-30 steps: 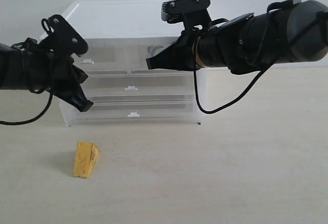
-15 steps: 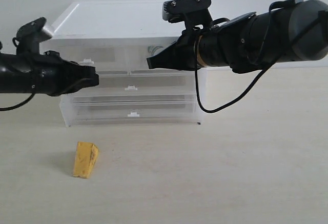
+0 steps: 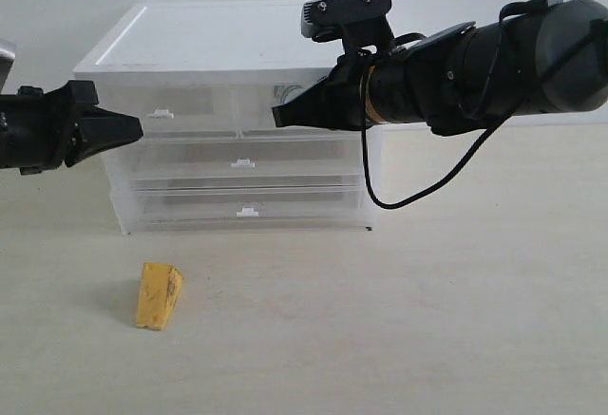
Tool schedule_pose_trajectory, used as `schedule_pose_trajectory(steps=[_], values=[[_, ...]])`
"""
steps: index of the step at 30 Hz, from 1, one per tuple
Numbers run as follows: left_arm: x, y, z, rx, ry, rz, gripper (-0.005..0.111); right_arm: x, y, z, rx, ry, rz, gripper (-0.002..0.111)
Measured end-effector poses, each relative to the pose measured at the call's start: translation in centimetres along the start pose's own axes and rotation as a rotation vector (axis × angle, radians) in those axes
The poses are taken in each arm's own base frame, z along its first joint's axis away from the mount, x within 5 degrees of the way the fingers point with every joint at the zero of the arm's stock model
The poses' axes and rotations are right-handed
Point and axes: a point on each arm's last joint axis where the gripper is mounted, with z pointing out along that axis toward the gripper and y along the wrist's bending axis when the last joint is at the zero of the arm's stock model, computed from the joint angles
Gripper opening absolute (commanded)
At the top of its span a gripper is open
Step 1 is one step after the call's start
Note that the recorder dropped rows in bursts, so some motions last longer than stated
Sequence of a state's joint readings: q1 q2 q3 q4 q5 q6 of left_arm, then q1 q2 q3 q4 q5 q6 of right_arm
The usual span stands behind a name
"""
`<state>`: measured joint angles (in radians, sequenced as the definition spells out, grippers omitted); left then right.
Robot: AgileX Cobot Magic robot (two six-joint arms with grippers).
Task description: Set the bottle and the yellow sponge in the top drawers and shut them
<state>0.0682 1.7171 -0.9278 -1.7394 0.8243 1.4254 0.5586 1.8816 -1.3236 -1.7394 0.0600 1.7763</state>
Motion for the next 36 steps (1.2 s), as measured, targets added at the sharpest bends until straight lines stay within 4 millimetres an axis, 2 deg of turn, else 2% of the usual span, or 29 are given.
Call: schedule_pose_trajectory(steps=[4, 12, 22, 29, 36], values=[[0.7, 1.1, 1.1, 0.035, 0.038, -0.051, 0.008, 0.0, 0.0, 0.0, 0.000, 0.000, 0.002, 0.000], [0.4, 1.6, 2.7, 0.161, 0.072, -0.123, 0.046, 0.0, 0.0, 0.0, 0.000, 0.000, 0.000, 0.000], [-0.9, 2.8, 2.3, 0.066, 0.027, -0.179, 0.044, 0.0, 0.0, 0.0, 0.000, 0.000, -0.008, 0.000], [-1.9, 2.4, 2.3, 0.086, 0.012, -0.236, 0.044, 0.0, 0.0, 0.0, -0.002, 0.000, -0.010, 0.000], [-2.0, 2.4, 2.3, 0.087, 0.012, -0.297, 0.044, 0.0, 0.0, 0.0, -0.002, 0.000, -0.010, 0.000]])
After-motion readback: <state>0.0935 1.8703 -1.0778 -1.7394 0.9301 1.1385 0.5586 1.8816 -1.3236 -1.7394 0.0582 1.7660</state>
